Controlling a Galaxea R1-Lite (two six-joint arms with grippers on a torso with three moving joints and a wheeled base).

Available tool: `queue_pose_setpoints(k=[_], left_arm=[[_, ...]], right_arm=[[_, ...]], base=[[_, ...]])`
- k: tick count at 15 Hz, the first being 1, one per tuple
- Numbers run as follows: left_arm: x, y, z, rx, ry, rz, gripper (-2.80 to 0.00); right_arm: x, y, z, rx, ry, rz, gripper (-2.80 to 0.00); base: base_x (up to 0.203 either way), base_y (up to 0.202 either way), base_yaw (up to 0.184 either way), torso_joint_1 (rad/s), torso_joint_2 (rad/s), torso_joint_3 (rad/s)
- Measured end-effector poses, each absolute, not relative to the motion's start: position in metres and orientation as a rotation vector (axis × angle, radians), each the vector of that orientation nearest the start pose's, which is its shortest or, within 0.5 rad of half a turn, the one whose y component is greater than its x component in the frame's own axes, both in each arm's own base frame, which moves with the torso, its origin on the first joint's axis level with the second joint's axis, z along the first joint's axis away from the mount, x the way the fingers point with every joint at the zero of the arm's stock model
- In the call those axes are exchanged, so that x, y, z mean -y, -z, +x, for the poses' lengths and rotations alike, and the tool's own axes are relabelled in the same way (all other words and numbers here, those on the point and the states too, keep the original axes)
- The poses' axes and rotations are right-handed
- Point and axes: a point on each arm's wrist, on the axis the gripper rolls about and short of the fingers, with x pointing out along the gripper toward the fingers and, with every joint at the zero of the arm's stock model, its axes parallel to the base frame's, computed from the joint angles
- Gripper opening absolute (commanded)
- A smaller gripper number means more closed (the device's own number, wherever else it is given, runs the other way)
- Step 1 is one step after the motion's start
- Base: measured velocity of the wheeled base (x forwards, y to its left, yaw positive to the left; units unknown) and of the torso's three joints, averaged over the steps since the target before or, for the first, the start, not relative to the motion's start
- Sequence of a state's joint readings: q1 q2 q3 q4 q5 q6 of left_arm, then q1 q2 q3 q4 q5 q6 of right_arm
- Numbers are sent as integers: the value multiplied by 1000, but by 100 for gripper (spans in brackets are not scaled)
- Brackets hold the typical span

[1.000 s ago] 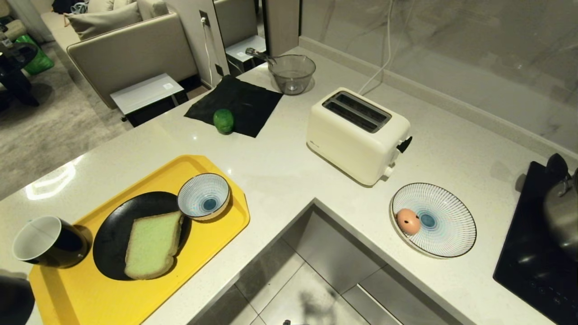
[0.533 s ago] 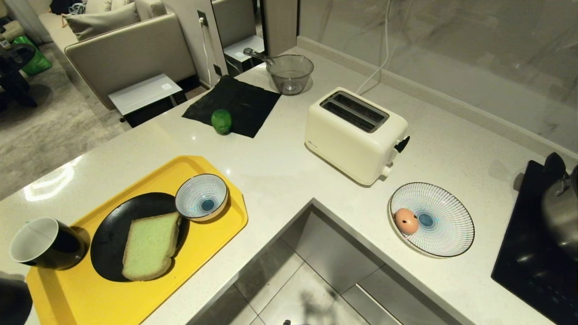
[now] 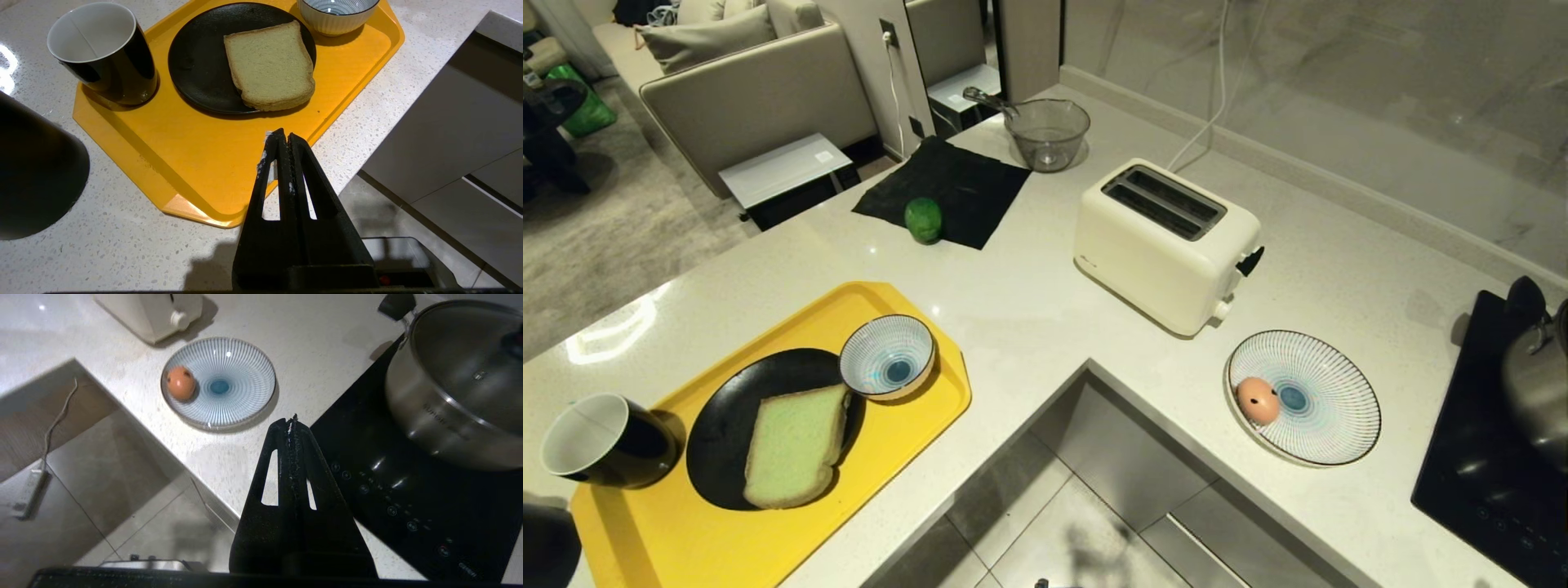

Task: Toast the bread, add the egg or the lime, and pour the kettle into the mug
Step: Pick up the egg

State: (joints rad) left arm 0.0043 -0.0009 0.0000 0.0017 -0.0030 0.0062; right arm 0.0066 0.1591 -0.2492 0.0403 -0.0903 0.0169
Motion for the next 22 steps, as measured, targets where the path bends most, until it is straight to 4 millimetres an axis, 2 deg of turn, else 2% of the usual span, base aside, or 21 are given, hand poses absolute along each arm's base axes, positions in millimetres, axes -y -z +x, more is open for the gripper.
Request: queue_pose_setpoints(k=[2,5,7,8,10,12,16,17,22], left_arm=[[0,-75,-23,-1,-1,6,-280],[0,-75,-23,-1,-1,6,-280],[0,-75,-23,-1,-1,6,-280],[0,-75,-23,-1,-1,6,-280],[0,-75,-23,-1,-1,6,-280],[0,-75,-23,-1,-1,6,-280],[0,-75,-23,0,-1,6,-280],[0,-75,-23,-1,-2,6,-280],[0,-75,-23,-1,-1,6,-280]], right_arm=[[2,-196,-13,25,93,85,-280],[2,-280,32,-22,86,175,-280],[0,-318,55,-113,42,193,-280],[-1,-327,64,-195,19,193,-280],[-4,-328,81,-425,-19,191,-280],[-6,-318,92,-590,-23,177,-280],[-14,-296,110,-737,-78,95,-280],[-16,-292,114,-750,-86,87,0],[-23,-274,138,-796,-116,73,0]], base=[[0,0,0,0,0,0],[0,0,0,0,0,0],[0,0,0,0,0,0],[0,0,0,0,0,0],[0,0,0,0,0,0],[0,0,0,0,0,0],[0,0,0,0,0,0],[0,0,0,0,0,0],[0,0,0,0,0,0]])
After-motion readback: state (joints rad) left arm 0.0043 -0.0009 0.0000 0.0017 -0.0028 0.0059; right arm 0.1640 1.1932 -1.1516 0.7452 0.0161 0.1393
